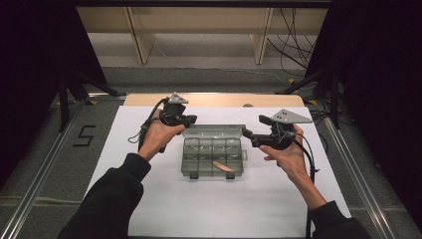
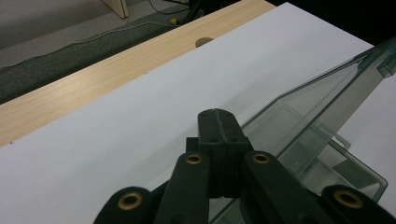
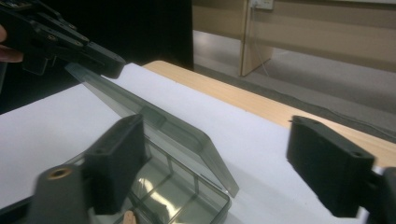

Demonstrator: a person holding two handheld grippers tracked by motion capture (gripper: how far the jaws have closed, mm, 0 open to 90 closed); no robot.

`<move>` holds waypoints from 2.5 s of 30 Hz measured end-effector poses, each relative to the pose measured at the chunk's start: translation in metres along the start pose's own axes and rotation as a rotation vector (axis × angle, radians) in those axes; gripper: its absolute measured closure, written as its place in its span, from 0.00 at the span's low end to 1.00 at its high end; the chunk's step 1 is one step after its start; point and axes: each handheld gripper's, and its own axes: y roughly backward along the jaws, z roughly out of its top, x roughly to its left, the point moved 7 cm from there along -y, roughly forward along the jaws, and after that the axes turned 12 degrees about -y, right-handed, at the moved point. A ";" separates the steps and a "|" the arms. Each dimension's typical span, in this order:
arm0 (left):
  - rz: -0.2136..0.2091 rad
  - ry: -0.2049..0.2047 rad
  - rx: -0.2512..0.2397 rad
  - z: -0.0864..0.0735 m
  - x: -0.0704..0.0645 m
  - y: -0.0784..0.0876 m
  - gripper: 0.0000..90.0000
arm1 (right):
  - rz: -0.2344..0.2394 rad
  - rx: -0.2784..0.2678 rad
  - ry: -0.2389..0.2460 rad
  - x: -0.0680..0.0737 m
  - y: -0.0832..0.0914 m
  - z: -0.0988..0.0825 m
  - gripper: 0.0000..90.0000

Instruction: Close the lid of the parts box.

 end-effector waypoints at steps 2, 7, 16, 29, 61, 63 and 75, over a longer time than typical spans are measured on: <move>-0.001 0.006 -0.009 -0.001 -0.001 0.001 1.00 | -0.001 0.006 0.009 0.000 0.002 0.001 0.30; -0.012 0.010 -0.021 -0.005 -0.005 0.003 1.00 | 0.029 -0.019 0.055 0.004 0.003 0.003 0.60; -0.034 0.007 -0.037 -0.016 -0.015 0.008 1.00 | 0.071 0.028 0.089 0.012 0.004 -0.003 0.88; -0.052 -0.003 -0.051 -0.038 -0.030 0.011 1.00 | 0.106 0.083 0.132 0.023 0.003 -0.016 0.98; -0.071 -0.021 -0.050 -0.065 -0.044 0.026 1.00 | 0.130 0.183 0.126 0.025 0.001 -0.056 0.99; -0.068 -0.013 -0.053 -0.067 -0.045 0.026 1.00 | 0.127 0.188 0.125 0.025 0.001 -0.058 0.99; -0.087 -0.026 -0.021 -0.084 -0.049 0.024 1.00 | 0.139 0.231 0.134 0.027 -0.001 -0.072 0.99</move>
